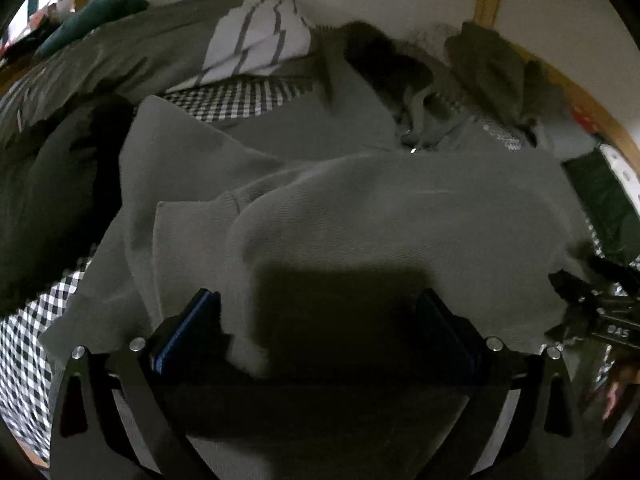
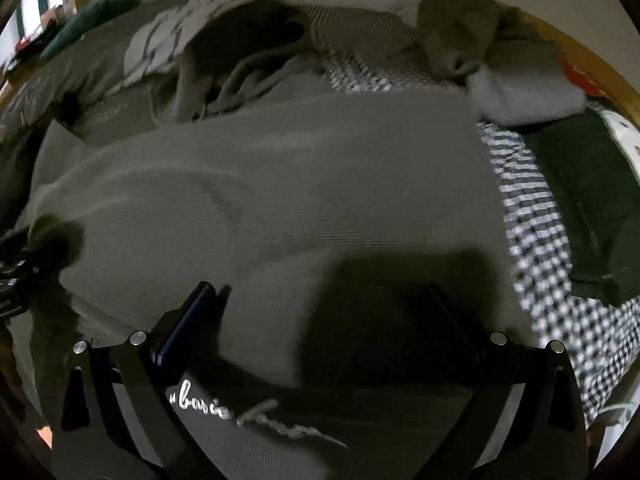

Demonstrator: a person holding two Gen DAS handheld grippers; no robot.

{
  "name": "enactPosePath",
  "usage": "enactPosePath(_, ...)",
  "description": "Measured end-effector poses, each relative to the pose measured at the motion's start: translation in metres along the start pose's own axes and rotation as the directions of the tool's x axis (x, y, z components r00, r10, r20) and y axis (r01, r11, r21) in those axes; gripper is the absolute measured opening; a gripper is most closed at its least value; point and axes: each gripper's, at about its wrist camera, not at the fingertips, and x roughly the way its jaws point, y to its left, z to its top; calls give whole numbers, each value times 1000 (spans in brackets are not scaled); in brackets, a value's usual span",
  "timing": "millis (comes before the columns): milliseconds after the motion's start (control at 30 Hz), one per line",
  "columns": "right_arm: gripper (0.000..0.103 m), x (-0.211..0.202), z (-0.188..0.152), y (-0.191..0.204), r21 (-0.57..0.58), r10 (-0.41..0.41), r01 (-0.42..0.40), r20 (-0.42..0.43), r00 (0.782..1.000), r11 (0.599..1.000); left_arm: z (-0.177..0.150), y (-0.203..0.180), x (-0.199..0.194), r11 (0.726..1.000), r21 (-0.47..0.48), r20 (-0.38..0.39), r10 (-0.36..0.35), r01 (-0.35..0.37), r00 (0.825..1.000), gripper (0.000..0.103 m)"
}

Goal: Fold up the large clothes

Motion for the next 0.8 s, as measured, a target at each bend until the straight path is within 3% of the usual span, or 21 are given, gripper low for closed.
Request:
enactPosePath(33, 100, 6, -3, -3, 1, 15, -15, -20, 1000, 1000, -1, 1, 8, 999, 11, -15, 34, -34, 999, 98)
enactPosePath(133, 101, 19, -8, -7, 3, 36, -36, -9, 999, 999, -15, 0, 16, 1000, 4, -29, 18, -18, 999, 98)
enactPosePath(233, 100, 14, -4, -7, 11, 30, -30, -33, 999, 999, -12, -5, 11, 999, -2, -43, 48, -48, 998, 98)
enactPosePath(333, 100, -9, 5, -15, 46, 30, -30, 6, 1000, 998, -6, -8, -5, 999, -29, -8, -15, 15, 1000, 98)
enactPosePath(400, 100, -8, 9, -24, 59, -5, 5, 4, 1000, 998, -5, -14, -2, 1000, 8, 3, 8, -8, 1000, 98)
enactPosePath(467, 100, 9, 6, -31, 69, 42, -38, -49, 998, 997, -8, -15, 18, 998, 34, -43, 44, -43, 998, 98)
enactPosePath(500, 100, 16, 3, -35, 81, 69, -65, -50, 996, 995, -12, -14, 22, 998, 36, -26, 44, -43, 999, 99)
enactPosePath(633, 101, 20, -1, -36, 76, 77, -74, -32, 997, 994, -16, -16, 21, 997, 46, 15, 54, -54, 998, 99)
enactPosePath(800, 101, 17, 2, -39, 79, 95, -92, -34, 995, 993, -8, -11, 17, 999, 32, -21, 28, -28, 999, 99)
